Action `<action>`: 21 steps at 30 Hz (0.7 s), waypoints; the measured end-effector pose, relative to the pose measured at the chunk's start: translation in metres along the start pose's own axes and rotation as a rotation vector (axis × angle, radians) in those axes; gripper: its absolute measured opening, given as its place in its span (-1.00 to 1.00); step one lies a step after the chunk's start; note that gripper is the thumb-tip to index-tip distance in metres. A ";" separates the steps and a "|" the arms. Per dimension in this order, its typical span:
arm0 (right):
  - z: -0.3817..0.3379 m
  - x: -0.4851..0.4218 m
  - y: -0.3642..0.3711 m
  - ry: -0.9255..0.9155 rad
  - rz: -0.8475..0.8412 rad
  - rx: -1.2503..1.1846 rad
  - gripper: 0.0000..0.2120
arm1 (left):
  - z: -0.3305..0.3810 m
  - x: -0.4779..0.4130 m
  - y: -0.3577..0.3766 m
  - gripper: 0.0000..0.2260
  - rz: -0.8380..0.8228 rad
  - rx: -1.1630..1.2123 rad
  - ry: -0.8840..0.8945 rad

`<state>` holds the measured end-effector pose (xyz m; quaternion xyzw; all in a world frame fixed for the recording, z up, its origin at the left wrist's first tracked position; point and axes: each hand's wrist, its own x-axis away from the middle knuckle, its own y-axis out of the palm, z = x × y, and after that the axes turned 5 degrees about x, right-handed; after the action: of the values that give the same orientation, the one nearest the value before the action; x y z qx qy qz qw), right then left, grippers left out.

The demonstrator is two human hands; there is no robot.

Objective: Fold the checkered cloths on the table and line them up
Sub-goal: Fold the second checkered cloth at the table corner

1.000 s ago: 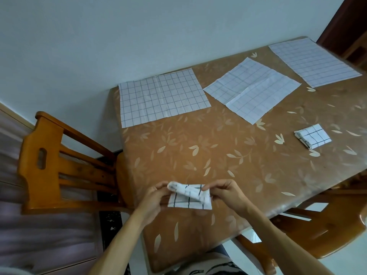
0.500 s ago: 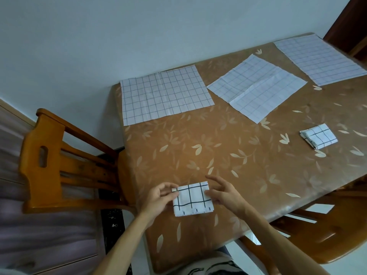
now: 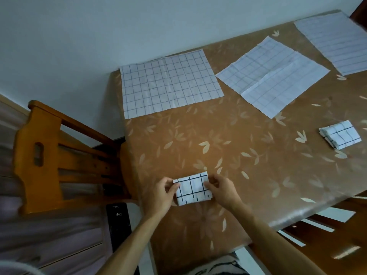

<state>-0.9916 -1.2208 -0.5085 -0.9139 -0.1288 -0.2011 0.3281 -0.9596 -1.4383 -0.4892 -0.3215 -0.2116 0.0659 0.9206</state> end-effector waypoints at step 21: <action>0.009 0.010 0.064 -0.506 0.119 0.679 -0.46 | -0.044 0.007 0.053 -0.47 -0.181 -0.738 0.576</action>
<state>-0.9568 -1.2621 -0.5459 -0.7804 -0.2112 0.1024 0.5795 -0.9337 -1.4199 -0.5511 -0.6124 0.0157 -0.1857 0.7683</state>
